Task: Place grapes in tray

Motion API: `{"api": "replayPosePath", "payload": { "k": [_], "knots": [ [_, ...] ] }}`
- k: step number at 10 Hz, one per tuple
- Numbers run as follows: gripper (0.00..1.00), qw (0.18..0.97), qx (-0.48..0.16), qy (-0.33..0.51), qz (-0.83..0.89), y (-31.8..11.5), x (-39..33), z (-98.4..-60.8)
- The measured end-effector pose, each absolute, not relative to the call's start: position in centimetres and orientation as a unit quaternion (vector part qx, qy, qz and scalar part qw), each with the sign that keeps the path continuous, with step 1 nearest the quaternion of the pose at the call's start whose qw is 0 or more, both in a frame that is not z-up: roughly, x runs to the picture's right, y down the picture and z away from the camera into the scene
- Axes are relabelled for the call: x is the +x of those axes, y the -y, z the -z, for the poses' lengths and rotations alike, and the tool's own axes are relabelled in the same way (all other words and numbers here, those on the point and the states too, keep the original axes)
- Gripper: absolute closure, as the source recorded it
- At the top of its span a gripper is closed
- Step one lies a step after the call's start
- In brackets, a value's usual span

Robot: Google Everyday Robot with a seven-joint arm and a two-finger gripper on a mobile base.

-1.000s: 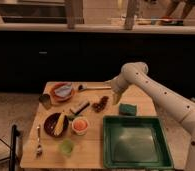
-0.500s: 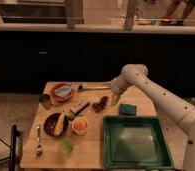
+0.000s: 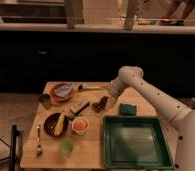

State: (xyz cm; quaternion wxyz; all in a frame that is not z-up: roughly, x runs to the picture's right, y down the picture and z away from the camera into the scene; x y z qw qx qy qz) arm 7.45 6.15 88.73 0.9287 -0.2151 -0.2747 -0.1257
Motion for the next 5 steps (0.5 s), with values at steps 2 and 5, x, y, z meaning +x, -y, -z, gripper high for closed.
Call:
{"api": "replayPosePath", "payload": {
  "k": [2,5],
  "knots": [
    [0.2,0.925,-0.226,0.278,0.128,-6.8,7.0,-89.2],
    [0.2,0.92,-0.241,0.284,0.125,-7.6,6.5,-89.6]
  ]
}}
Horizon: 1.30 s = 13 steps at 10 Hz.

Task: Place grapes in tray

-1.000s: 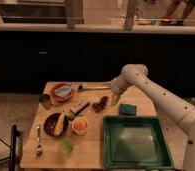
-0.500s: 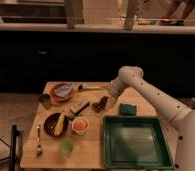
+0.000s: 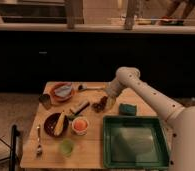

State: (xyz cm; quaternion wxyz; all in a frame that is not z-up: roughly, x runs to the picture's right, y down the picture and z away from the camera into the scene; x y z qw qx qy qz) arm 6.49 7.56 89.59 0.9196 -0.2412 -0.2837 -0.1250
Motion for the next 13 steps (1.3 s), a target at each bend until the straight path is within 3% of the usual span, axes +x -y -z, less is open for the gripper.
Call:
{"api": "replayPosePath", "payload": {
  "k": [13],
  "knots": [
    [0.2,0.905,-0.292,0.295,0.1,-9.4,6.5,-91.9]
  ]
}}
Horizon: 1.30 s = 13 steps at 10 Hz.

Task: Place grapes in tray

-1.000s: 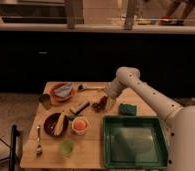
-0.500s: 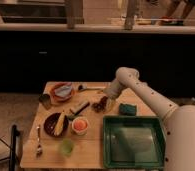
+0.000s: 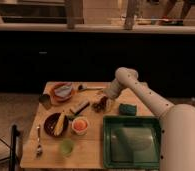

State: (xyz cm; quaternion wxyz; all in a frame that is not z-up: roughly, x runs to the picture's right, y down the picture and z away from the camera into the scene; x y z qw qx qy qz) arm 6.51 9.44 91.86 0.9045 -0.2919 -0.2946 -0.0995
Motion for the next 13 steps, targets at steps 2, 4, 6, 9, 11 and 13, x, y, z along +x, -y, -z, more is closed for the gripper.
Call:
{"api": "replayPosePath", "payload": {
  "k": [2,4,6,9,11,13],
  "knots": [
    [0.2,0.904,-0.296,0.293,0.097,-9.5,6.5,-92.3],
    [0.2,0.902,-0.303,0.293,0.09,-9.5,6.8,-92.9],
    [0.2,0.902,-0.306,0.293,0.081,-9.5,7.4,-93.4],
    [0.2,0.9,-0.311,0.298,0.072,-9.7,7.6,-93.8],
    [0.25,0.898,-0.313,0.301,0.069,-10.0,7.6,-94.0],
    [0.47,0.897,-0.314,0.303,0.066,-10.1,7.8,-94.0]
  ]
}}
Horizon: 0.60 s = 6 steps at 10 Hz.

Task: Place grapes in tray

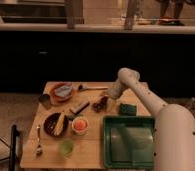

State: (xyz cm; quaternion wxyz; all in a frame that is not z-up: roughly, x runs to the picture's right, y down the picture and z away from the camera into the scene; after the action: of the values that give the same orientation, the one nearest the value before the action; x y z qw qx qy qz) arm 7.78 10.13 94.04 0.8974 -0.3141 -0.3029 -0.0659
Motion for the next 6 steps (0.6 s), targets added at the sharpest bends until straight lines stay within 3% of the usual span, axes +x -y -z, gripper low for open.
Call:
{"api": "replayPosePath", "payload": {
  "k": [5,6],
  "knots": [
    [0.94,0.899,-0.309,0.306,0.057,-10.13,8.2,-93.78],
    [1.0,0.899,-0.307,0.307,0.054,-10.18,8.39,-93.69]
  ]
}}
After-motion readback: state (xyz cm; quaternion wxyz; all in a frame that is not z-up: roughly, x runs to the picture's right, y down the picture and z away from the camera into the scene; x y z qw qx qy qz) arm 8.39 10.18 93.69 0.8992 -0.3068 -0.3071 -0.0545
